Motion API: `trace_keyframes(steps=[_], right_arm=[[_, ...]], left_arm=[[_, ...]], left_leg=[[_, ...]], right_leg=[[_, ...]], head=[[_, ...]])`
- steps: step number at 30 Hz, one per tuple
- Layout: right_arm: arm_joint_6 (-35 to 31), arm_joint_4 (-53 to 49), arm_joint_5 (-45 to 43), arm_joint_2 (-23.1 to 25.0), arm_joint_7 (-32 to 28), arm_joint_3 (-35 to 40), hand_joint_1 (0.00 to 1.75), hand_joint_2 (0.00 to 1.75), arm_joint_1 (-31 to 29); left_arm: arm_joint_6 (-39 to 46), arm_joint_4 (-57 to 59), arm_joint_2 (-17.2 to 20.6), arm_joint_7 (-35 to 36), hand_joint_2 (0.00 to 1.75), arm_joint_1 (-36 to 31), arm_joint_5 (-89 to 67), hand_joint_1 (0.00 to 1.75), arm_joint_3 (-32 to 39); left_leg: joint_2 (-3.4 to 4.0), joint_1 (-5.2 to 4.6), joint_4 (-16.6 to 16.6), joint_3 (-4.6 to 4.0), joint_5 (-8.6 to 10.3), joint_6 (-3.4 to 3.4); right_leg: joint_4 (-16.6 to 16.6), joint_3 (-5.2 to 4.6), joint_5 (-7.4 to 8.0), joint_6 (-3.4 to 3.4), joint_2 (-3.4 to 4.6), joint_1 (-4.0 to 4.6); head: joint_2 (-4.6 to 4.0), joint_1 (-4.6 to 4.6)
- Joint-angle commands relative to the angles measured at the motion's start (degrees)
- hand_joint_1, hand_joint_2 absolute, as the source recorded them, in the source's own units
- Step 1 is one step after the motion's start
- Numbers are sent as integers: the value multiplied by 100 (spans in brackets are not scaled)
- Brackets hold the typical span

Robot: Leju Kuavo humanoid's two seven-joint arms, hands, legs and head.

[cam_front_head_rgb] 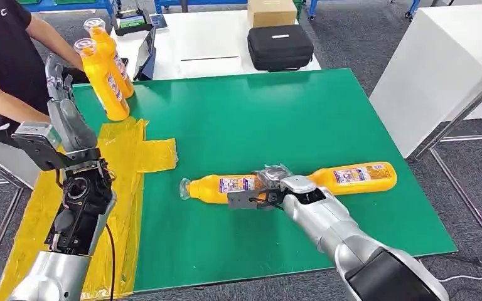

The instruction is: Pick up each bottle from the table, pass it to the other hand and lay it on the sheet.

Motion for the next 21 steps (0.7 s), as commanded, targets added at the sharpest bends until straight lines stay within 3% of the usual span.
trace_keyframes(steps=[1, 6, 7, 8, 9, 13, 18, 21], right_arm=[[190, 504, 21, -21, 30, 271, 175, 175, 478], [-456, 323, -533, -53, -76, -376, 175, 175, 363], [-980, 141, -773, -101, -327, -668, 175, 175, 328], [-1075, 93, -875, -132, -442, -783, 175, 175, 238], [-1538, -131, -1112, -186, -700, -1075, 175, 175, 186], [-2135, -1784, -1944, -521, -1467, -1931, 175, 175, 256], [-2060, -4063, -2338, -809, -1484, -2207, 175, 175, 1081], [-2082, -4459, -2157, -798, -1303, -2135, 175, 175, 1324]], left_arm=[[-21, 176, 20, 33, 0, -156, 25, 0, -154], [-402, 480, 163, 673, 0, -133, 271, 0, -118], [-486, 489, 182, 661, 0, -29, 398, 0, -14], [-532, 465, 217, 641, 175, 55, 425, 0, 29], [-566, 424, 237, 666, 175, 130, 441, 0, 83], [-718, 363, 217, 1104, 175, 219, 651, 0, 265], [-1278, 498, 279, 1454, 175, 318, 1214, 0, 218], [-1285, 430, 259, 1408, 175, 334, 1249, 0, 198]], left_leg=[[-8, 6, -9, 14, 2, -6], [-2, 4, -12, 21, 4, -9], [2, 3, -9, 23, 3, -7], [2, 1, -14, 23, 7, -9], [8, 0, -10, 18, 5, -7], [28, -4, 0, -1, 4, -7], [16, -4, -1, -89, 42, -1], [5, 1, -2, -77, 32, -2]], right_leg=[[-15, 25, -2, -2, -21, 8], [-15, 26, -2, -2, -23, 6], [-12, 25, -1, -1, -17, 5], [-15, 25, 1, -1, -21, 3], [-10, 25, 2, 0, -11, 2], [4, 3, 11, -4, 13, -1], [8, -76, 39, 10, 4, -3], [0, -54, 23, 10, -12, 4]], head=[[0, 2], [0, 2], [0, 0], [0, 2], [0, 4], [0, 2], [0, 2], [0, 2]])
